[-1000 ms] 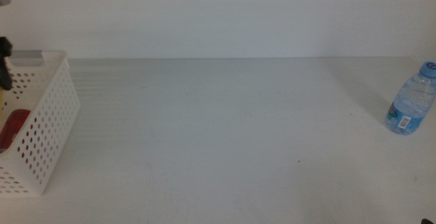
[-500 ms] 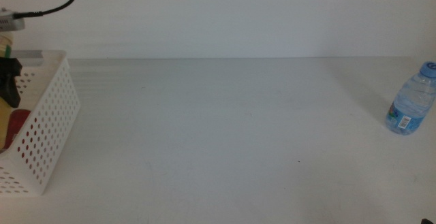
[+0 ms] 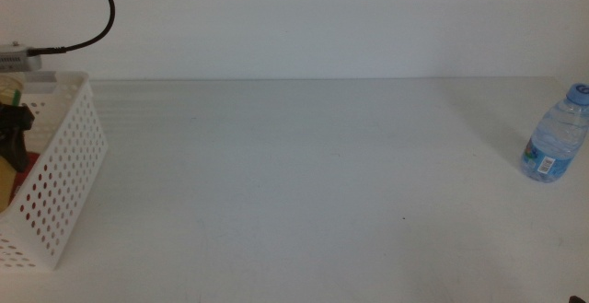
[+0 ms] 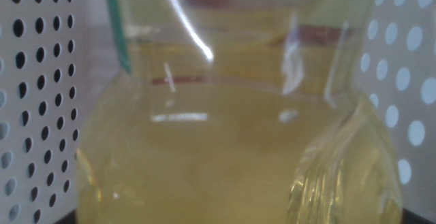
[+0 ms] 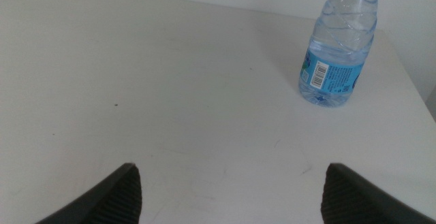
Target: Use arms to grab the bottles and put them into the dustbin to the left of the table.
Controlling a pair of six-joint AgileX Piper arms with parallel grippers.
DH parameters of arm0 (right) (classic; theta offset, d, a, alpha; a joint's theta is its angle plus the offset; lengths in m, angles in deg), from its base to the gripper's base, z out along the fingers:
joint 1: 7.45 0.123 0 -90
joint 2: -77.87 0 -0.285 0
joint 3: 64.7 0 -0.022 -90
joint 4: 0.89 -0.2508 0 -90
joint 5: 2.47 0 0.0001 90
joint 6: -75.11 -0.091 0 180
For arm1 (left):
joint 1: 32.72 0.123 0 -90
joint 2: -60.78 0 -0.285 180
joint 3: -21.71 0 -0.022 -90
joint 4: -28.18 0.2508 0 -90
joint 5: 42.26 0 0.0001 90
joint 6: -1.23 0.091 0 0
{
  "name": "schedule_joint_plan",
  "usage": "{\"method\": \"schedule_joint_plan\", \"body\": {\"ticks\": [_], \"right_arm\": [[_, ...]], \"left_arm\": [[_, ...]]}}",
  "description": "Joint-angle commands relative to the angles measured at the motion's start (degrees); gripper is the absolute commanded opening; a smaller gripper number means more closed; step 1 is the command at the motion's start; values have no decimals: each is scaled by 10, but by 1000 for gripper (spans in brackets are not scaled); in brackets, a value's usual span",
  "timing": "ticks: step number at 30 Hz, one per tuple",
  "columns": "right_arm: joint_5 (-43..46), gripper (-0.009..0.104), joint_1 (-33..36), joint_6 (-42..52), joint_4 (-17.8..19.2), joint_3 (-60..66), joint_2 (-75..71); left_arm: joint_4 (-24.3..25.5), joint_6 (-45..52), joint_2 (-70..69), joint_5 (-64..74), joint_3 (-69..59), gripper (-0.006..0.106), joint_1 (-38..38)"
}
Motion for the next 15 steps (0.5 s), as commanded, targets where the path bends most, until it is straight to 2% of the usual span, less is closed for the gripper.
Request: {"method": "schedule_joint_plan", "body": {"ticks": [1, 2, 5, 12, 15], "right_arm": [[44, 77, -3, 5, 0, -4, -16], [44, 77, -3, 5, 0, -4, -16], [44, 77, -3, 5, 0, -4, -16], [44, 77, -3, 5, 0, -4, -16], [44, 77, -3, 5, 0, -4, -16]], "left_arm": [[-4, -1, -31, 32, 17, 1, -1], [-13, -1, -31, 17, 17, 12, -1], [-26, 6, -30, 14, 17, 27, -1], [-44, 16, -30, 13, 17, 76, -1], [-49, 16, -30, 13, 17, 91, -1]]}}
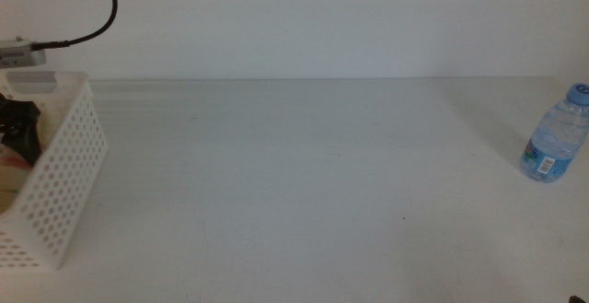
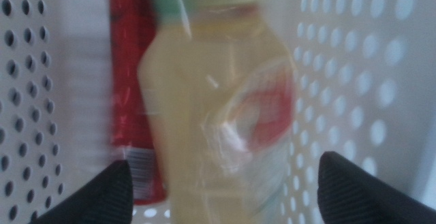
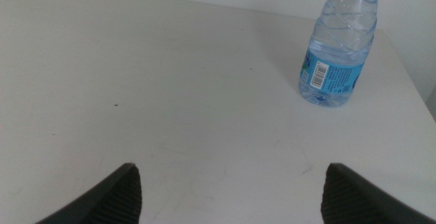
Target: Use arms to grab the bottles and put them into the dustbin to the left of the table.
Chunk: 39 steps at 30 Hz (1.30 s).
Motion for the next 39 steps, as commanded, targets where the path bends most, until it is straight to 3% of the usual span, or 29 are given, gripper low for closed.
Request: {"method": "schedule_joint_plan", "body": {"ticks": [1, 8, 16, 33, 39], "right_arm": [[44, 77, -3, 5, 0, -4, -16], [44, 77, -3, 5, 0, -4, -16], [44, 77, -3, 5, 0, -4, -16], [44, 77, -3, 5, 0, -4, -16], [44, 77, -3, 5, 0, -4, -16]], "left_arm": [[-18, 1, -30, 13, 16, 90, -1], [-36, -17, -40, 35, 32, 90, -1], [-104, -2, -117, -11, 36, 90, -21], [-123, 66, -417, -427, -265, 90, -325], [-124, 75, -500, -501, -371, 90, -382]]}}
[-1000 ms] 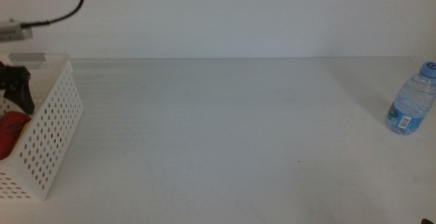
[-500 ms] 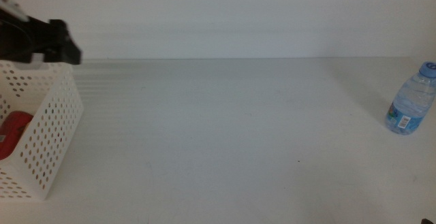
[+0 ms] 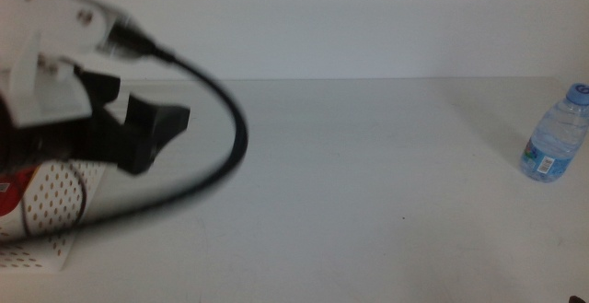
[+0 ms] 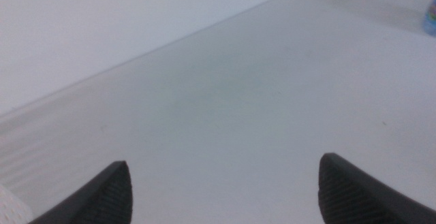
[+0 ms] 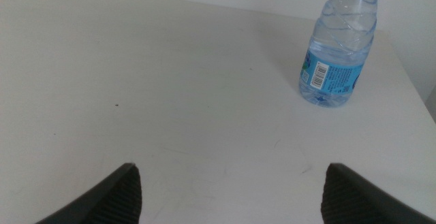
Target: Use arms to grab the bottles and put them into the dustbin to the left of the table.
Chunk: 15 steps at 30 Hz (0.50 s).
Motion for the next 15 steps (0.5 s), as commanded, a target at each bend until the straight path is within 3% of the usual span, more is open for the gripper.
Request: {"method": "schedule_joint_plan", "body": {"ticks": [1, 10, 15], "right_arm": [[44, 77, -3, 5, 0, -4, -16], [44, 77, -3, 5, 0, -4, -16], [44, 77, -3, 5, 0, -4, -16]], "left_arm": [[-13, -2, -32, -50, -10, 90, -12], [-36, -4, -82, -37, -47, 90, -12], [-13, -28, -91, -65, -83, 90, -19]]}}
